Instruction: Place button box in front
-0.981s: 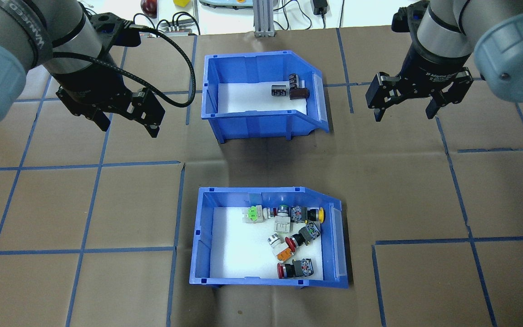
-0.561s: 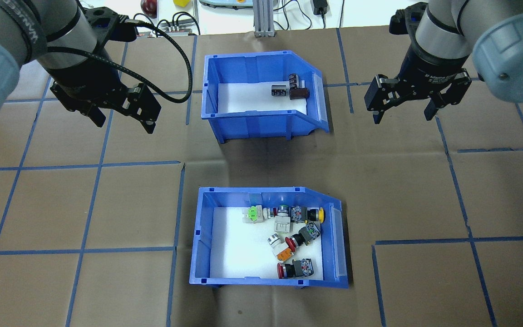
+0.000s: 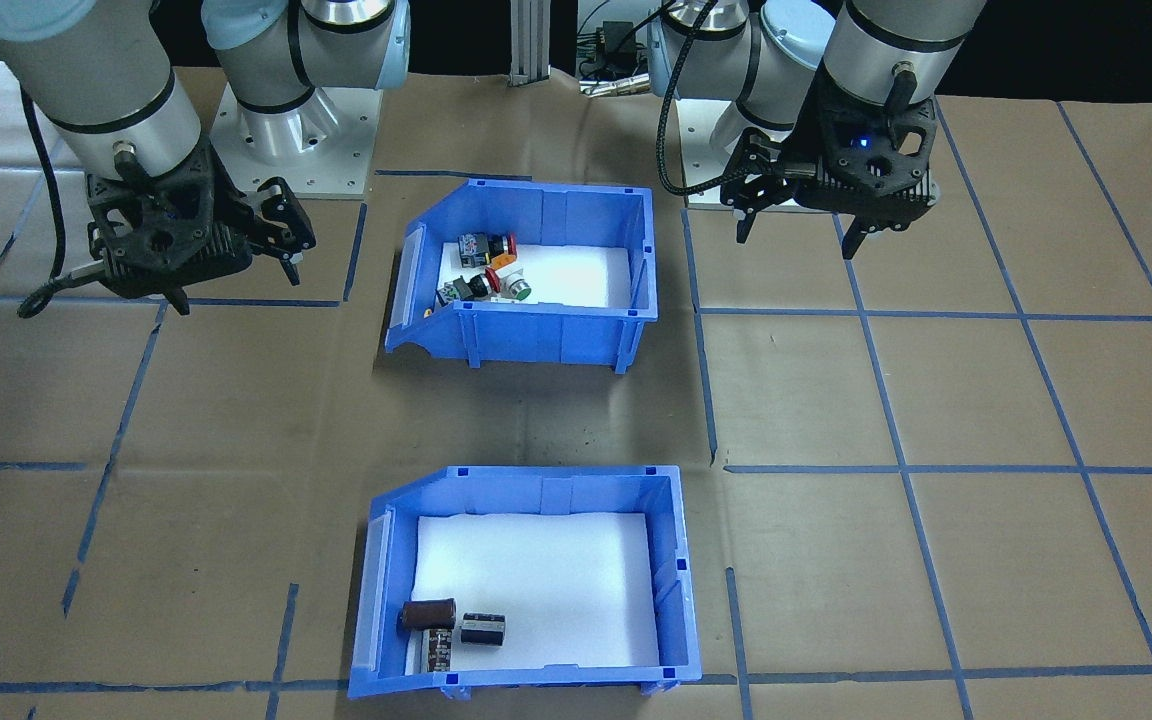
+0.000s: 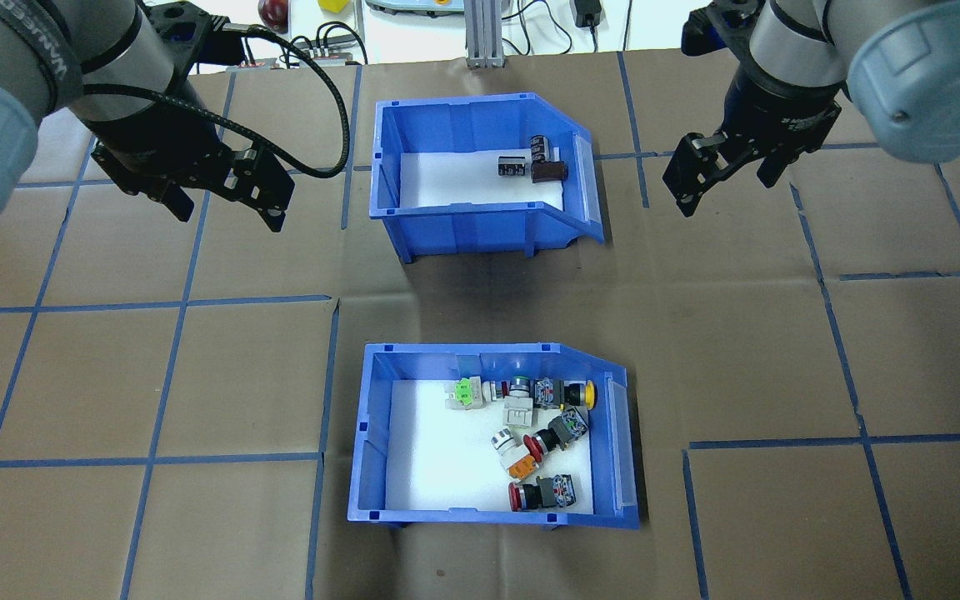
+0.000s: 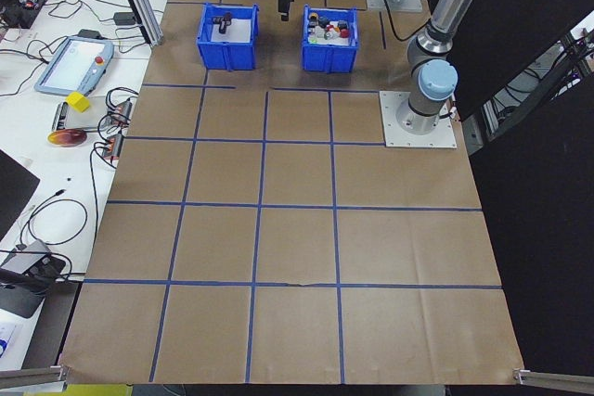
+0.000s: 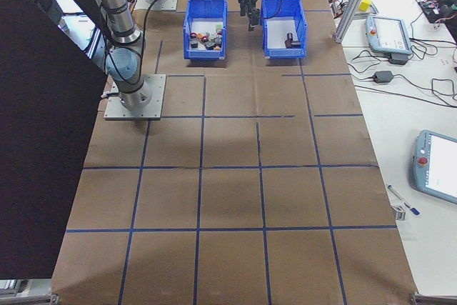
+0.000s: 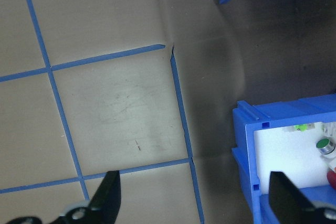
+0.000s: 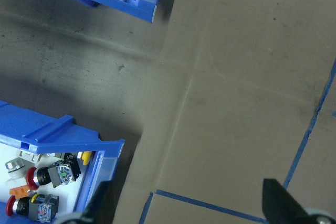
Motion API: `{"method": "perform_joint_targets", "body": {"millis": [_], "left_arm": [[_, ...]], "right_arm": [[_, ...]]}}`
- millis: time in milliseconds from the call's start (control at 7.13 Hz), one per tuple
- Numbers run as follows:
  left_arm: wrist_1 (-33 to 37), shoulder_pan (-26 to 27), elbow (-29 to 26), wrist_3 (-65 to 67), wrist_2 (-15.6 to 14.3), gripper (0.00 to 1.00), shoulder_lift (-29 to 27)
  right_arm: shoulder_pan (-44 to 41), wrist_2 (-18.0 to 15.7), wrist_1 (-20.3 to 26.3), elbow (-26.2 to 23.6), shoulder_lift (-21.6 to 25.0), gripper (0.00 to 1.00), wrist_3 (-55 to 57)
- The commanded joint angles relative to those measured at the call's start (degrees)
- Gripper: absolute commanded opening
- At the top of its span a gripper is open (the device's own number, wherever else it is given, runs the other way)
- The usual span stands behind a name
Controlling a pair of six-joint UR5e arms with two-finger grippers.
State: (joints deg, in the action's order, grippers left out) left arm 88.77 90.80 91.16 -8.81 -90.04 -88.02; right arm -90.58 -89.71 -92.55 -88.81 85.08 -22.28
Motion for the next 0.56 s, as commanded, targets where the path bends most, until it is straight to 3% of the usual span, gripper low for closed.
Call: {"method": "perform_joint_targets", "body": {"millis": [0,280,421], "left_arm": [[-2.46,-0.01,-0.36,0.37,-0.31,1.0,-1.0],[-2.28,0.08,0.59,0.98,0.39,1.0,-1.1],[-2.02,0.78,1.91,10.64,3.96,1.0,0.56]], "right_arm": [[-4.92,-0.9,-0.34,9.05,-8.49,1.0,-11.04],[-11.25,-0.82,-0.43,17.41,-16.93,1.0,-23.61],[-14.42,-0.9,-0.52,21.36,-20.45,1.0,-29.95]]}}
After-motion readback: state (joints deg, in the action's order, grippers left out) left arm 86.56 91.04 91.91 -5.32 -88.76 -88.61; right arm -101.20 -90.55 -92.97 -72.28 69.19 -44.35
